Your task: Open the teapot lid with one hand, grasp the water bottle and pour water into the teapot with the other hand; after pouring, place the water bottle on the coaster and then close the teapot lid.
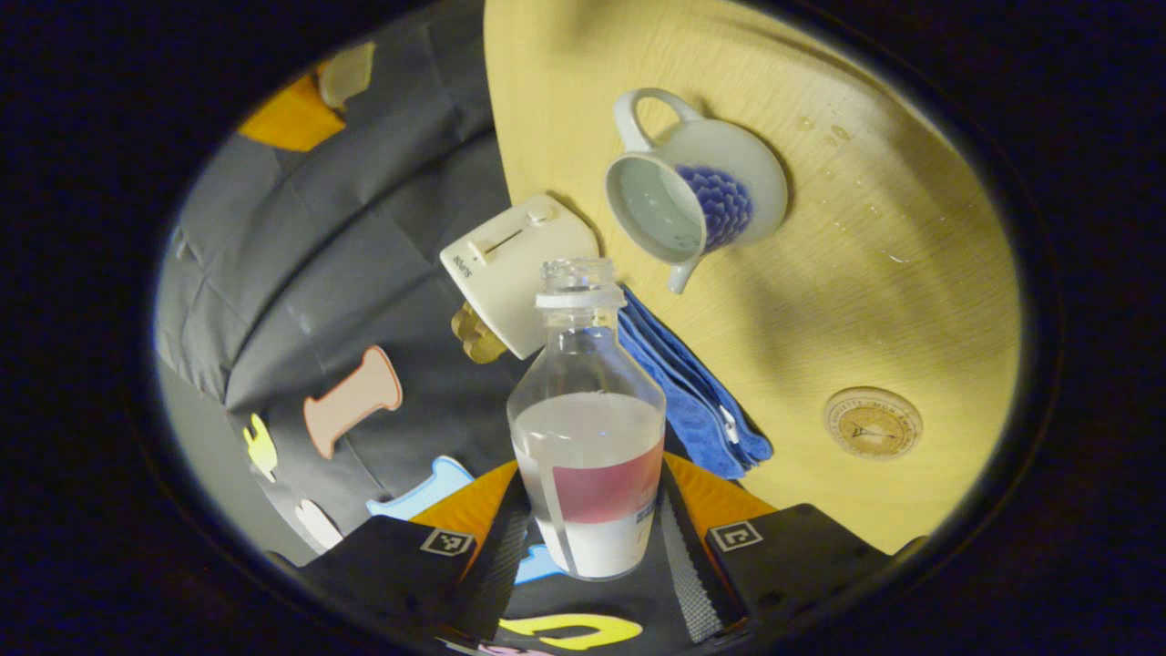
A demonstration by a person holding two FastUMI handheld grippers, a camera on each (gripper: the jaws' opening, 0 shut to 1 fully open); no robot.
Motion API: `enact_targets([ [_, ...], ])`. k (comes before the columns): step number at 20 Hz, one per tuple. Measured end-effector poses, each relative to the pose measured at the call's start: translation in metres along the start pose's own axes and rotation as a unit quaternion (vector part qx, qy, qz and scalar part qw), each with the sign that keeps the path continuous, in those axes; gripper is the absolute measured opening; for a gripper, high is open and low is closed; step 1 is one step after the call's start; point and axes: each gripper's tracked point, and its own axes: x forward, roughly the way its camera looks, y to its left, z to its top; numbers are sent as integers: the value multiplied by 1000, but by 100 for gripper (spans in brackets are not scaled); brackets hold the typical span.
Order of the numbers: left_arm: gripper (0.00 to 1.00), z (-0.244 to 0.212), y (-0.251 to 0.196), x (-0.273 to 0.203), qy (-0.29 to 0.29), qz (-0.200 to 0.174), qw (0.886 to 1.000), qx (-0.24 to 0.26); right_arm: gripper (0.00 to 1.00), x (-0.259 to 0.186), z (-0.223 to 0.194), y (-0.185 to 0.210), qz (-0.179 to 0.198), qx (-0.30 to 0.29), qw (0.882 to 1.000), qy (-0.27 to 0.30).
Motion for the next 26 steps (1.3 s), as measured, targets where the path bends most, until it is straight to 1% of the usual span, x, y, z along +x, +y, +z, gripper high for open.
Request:
enact_targets([
  [2,86,-14,-12,-4,0,-8,998,-63,7,1,-2,2,3,0,1000,3],
  [4,86,-29,-26,-6,7,-18,993,-118,7,2,-4,4,5,-1,1000,6],
  [6,86,-39,-39,-8,10,-25,985,-168,7,4,-8,6,9,-6,1000,12],
  [8,85,-45,-45,-10,8,-23,975,-222,7,5,-11,12,21,-3,1000,18],
  [10,86,-49,-52,-9,4,-23,956,-293,7,7,-14,17,28,-5,999,22],
  [11,86,-55,-57,-7,3,-23,943,-332,7,8,-15,18,30,-7,999,23],
  [12,86,-58,-62,-4,4,-24,928,-372,7,9,-17,19,32,-9,999,26],
  [14,86,-59,-73,6,7,-22,896,-443,7,9,-20,21,33,-12,999,31],
  [15,86,-61,-78,8,8,-18,877,-480,7,9,-21,22,35,-13,999,33],
  [16,86,-61,-78,10,6,-6,858,-514,7,9,-22,22,35,-14,999,34],
  [17,86,-58,-84,13,5,-8,839,-544,7,10,-22,24,37,-15,999,35],
  [18,87,-56,-89,20,5,-7,812,-583,7,10,-23,25,41,-14,998,35],
  [19,87,-53,-91,25,5,-6,790,-614,7,9,-23,27,45,-13,998,36],
  [20,86,-47,-93,32,-1,-6,764,-645,7,9,-24,29,48,-13,998,37],
  [21,86,-42,-95,29,-2,1,739,-674,7,10,-24,30,48,-16,998,38],
  [22,86,-34,-97,32,-5,-2,713,-701,7,10,-24,29,47,-20,998,38],
  [23,86,-30,-97,34,-10,4,684,-729,7,10,-24,29,47,-20,998,38],
  [25,85,-16,-97,34,-21,1,631,-776,7,10,-25,31,53,-14,998,40],
  [26,85,-12,-97,35,-24,4,607,-794,7,9,-25,32,56,-11,998,41],
])
